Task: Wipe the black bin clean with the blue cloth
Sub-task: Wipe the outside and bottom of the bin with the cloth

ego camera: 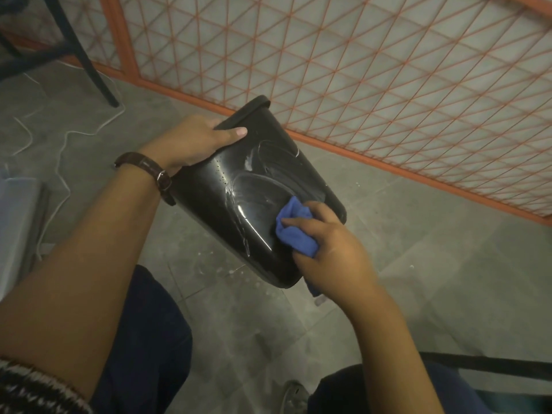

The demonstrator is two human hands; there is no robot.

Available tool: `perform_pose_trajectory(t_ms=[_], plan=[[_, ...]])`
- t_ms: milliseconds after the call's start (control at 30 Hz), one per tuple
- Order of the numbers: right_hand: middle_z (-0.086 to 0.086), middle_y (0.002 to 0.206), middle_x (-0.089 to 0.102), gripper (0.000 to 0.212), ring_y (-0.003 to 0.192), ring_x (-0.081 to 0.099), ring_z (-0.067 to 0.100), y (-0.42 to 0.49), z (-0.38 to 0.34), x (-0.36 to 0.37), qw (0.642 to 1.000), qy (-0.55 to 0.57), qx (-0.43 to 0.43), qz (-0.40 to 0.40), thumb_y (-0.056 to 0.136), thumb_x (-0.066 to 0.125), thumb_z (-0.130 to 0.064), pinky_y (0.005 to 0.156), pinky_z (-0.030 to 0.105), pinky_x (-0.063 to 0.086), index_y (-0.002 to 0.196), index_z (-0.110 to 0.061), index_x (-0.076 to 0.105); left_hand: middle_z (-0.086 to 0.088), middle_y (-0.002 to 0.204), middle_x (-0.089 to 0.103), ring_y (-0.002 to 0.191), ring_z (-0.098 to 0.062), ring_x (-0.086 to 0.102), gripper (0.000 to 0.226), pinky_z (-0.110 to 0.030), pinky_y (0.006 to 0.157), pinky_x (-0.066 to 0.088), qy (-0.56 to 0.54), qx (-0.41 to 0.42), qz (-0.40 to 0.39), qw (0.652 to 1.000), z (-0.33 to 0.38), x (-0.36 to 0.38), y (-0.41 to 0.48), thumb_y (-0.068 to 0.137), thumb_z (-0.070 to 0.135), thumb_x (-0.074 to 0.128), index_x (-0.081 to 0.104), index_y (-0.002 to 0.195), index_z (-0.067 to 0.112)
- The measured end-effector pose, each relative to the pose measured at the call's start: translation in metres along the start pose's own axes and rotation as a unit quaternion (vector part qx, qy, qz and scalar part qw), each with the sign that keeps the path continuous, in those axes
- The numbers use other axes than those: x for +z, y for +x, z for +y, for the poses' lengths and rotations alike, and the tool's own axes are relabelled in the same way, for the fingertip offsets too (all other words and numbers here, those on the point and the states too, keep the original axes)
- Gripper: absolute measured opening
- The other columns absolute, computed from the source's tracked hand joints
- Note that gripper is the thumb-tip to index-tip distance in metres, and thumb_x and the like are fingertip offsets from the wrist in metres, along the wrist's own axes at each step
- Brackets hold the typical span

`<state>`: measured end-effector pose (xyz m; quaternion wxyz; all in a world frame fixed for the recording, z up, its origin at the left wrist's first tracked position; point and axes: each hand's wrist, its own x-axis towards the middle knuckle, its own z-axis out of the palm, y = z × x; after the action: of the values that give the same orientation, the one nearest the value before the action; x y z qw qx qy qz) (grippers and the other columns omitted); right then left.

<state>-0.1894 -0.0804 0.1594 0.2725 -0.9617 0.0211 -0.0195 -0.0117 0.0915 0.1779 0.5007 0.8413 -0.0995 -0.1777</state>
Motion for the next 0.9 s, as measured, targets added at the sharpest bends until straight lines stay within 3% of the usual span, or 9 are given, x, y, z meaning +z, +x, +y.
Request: perform_pose_trajectory(t_ms=[133, 233, 300, 367, 467, 567, 667, 767, 900], plan=[[-0.021, 0.108, 0.040, 0.023, 0.082, 0.047, 0.000, 0.000, 0.018, -0.018, 0.996, -0.018, 0.087, 0.006, 0.083, 0.060, -0.019, 0.068, 0.013, 0.038, 0.096, -0.036, 0.068, 0.005, 0.077, 0.064, 0.066, -0.009, 0.060, 0.022, -0.021, 0.058, 0.042, -0.011, -0.004, -0.009, 1.000, -0.002, -0.001, -0.001, 0.089, 0.043, 0.057, 0.062, 0.076, 0.026], [-0.018, 0.111, 0.038, 0.026, 0.067, 0.042, -0.004, 0.002, 0.017, -0.014, 0.991, -0.035, 0.113, 0.069, 0.086, 0.057, -0.019, 0.058, 0.002, 0.036, 0.108, -0.029, 0.064, 0.005, 0.076, 0.064, 0.067, -0.011, 0.060, 0.021, -0.022, 0.059, 0.044, -0.028, 0.000, -0.003, 1.000, -0.002, 0.002, 0.001, 0.088, 0.042, 0.058, 0.062, 0.074, 0.027], [-0.013, 0.121, 0.040, 0.034, 0.071, 0.043, -0.002, 0.002, 0.012, -0.006, 0.993, -0.029, 0.099, 0.063, 0.085, 0.059, -0.019, 0.062, -0.002, 0.035, 0.119, -0.026, 0.059, 0.004, 0.075, 0.064, 0.066, -0.012, 0.060, 0.023, -0.022, 0.059, 0.044, -0.026, -0.001, 0.001, 1.000, -0.003, 0.004, 0.002, 0.087, 0.043, 0.059, 0.062, 0.073, 0.025], [-0.011, 0.132, 0.037, 0.043, 0.088, 0.041, -0.002, 0.002, 0.008, -0.001, 0.996, -0.025, 0.082, 0.020, 0.085, 0.060, -0.021, 0.071, 0.003, 0.033, 0.126, -0.028, 0.053, 0.002, 0.074, 0.064, 0.064, -0.011, 0.059, 0.024, -0.021, 0.058, 0.044, -0.007, 0.002, 0.001, 1.000, -0.003, 0.004, 0.003, 0.087, 0.042, 0.059, 0.062, 0.074, 0.023], [-0.017, 0.116, 0.038, 0.034, 0.084, 0.042, -0.001, 0.003, 0.013, -0.009, 0.995, -0.019, 0.095, -0.015, 0.083, 0.060, -0.021, 0.070, 0.011, 0.034, 0.114, -0.033, 0.061, 0.003, 0.073, 0.063, 0.065, -0.012, 0.059, 0.023, -0.022, 0.058, 0.043, 0.003, 0.003, 0.003, 1.000, -0.003, 0.000, 0.002, 0.088, 0.041, 0.058, 0.061, 0.073, 0.024], [-0.012, 0.109, 0.041, 0.024, 0.083, 0.045, 0.007, 0.005, 0.024, -0.019, 0.988, -0.021, 0.145, 0.041, 0.085, 0.056, -0.019, 0.068, 0.016, 0.033, 0.106, -0.028, 0.064, 0.001, 0.078, 0.066, 0.068, -0.013, 0.061, 0.022, -0.023, 0.063, 0.047, -0.017, 0.005, -0.006, 1.000, -0.005, 0.001, 0.002, 0.088, 0.042, 0.058, 0.063, 0.077, 0.024], [-0.001, 0.123, 0.044, 0.033, 0.082, 0.045, 0.011, 0.008, 0.022, -0.012, 0.980, -0.029, 0.170, 0.103, 0.084, 0.056, -0.018, 0.071, 0.020, 0.037, 0.117, -0.020, 0.059, -0.005, 0.087, 0.070, 0.076, -0.019, 0.065, 0.022, -0.031, 0.076, 0.051, -0.029, 0.008, -0.023, 0.999, -0.006, 0.008, 0.003, 0.087, 0.043, 0.059, 0.066, 0.083, 0.023], [-0.001, 0.135, 0.036, 0.045, 0.096, 0.048, 0.014, 0.009, 0.012, 0.001, 0.989, -0.015, 0.135, 0.065, 0.082, 0.060, -0.020, 0.082, 0.018, 0.037, 0.126, -0.021, 0.052, -0.011, 0.092, 0.070, 0.077, -0.020, 0.064, 0.024, -0.033, 0.081, 0.050, -0.009, 0.022, -0.022, 0.999, -0.007, 0.012, 0.005, 0.086, 0.042, 0.060, 0.068, 0.087, 0.020], [-0.009, 0.126, 0.041, 0.029, 0.092, 0.047, 0.008, 0.005, 0.020, -0.009, 0.993, -0.016, 0.120, -0.004, 0.081, 0.063, -0.020, 0.078, 0.021, 0.037, 0.110, -0.026, 0.062, -0.010, 0.090, 0.069, 0.074, -0.017, 0.062, 0.027, -0.028, 0.073, 0.048, 0.014, 0.037, -0.008, 0.999, -0.008, 0.005, 0.005, 0.088, 0.042, 0.058, 0.068, 0.090, 0.016]])
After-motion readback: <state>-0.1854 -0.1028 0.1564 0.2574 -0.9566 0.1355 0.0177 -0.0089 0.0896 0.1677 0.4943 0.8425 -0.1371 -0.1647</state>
